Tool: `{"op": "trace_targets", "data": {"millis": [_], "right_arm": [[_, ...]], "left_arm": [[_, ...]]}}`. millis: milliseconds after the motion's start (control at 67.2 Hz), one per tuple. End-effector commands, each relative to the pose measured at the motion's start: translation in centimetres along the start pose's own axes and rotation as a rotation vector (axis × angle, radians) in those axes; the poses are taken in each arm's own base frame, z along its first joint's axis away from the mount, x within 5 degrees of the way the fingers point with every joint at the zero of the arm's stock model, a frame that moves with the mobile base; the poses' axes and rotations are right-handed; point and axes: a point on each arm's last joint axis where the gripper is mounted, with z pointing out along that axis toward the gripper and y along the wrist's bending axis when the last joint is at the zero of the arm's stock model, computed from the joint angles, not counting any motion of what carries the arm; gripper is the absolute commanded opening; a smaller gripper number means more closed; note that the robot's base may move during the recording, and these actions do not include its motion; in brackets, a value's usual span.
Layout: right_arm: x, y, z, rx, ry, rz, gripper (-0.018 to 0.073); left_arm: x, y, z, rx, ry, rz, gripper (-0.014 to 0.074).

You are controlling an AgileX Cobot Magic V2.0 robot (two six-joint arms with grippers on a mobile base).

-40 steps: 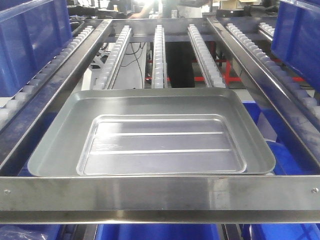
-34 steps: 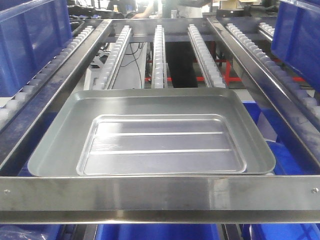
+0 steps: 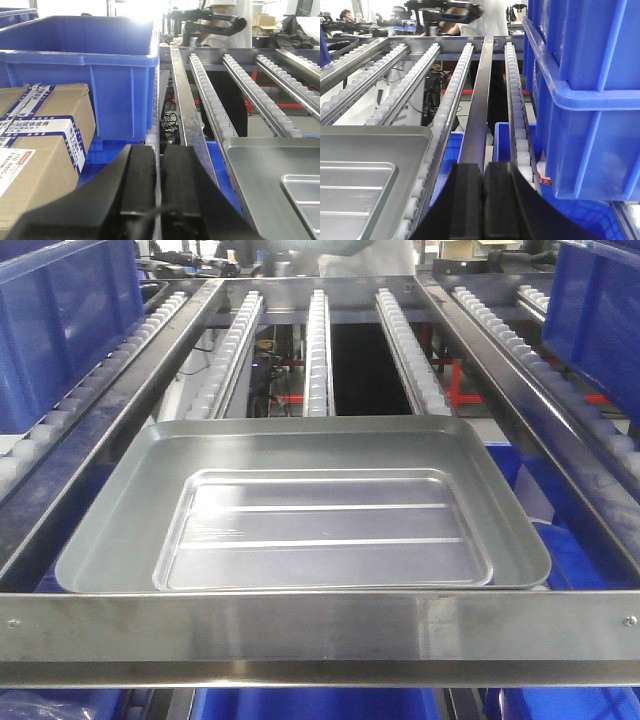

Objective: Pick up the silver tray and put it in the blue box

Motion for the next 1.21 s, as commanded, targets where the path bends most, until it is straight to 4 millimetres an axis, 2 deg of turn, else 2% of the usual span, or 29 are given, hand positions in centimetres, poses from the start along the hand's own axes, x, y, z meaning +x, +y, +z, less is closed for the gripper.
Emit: {"op": "trace_targets", "data": {"millis": [0,432,551,655,759,894,998,1117,1191], "right_arm": [[-1.5,0.1,-0.3,-0.006,-0.121,-0.008,0.0051],[-1.8,0.1,-0.3,-0.007,-0.153,-0.008,0.0052],[-2.2,0.1,-0.4,-0.006,-0.128,-0.007,0.0052],[-3.3,0.2,-0.5,-0.001,-0.026,-0.007,0.0052],[-4.7,0.3,-0.2,0.005,0.090,-0.007,0.0052],[-6.3,0.3,1.1,0.015,0.280,-0.007,0.0052],[-6.6,0.4,3.0,0.026,0.495,-0.007,0.0052],[-5.6,0.3,5.2,0.040,0.783,-0.006,0.0052],[-5.0,0.3,6.1,0.045,0.878,-0.006,0.0052]], "left_arm": [[-0.3,0.0,-0.1,-0.004,-0.079,0.000,0.0014],[-0.4,0.0,-0.1,-0.004,-0.090,0.000,0.0014],[-1.0,0.0,-0.1,-0.003,-0.070,0.000,0.0014],[-2.8,0.0,-0.2,0.003,0.046,-0.006,0.0014],[-4.2,-0.1,0.1,0.020,0.239,-0.040,0.0014],[-5.9,-0.6,1.8,0.061,0.503,-0.130,0.0014],[-6.5,-0.7,4.4,0.072,0.727,-0.137,0.0014],[-6.0,-0.8,7.3,0.068,0.851,-0.145,0.0014],[-5.1,-0.9,8.7,0.068,0.925,-0.169,0.0014]]}}
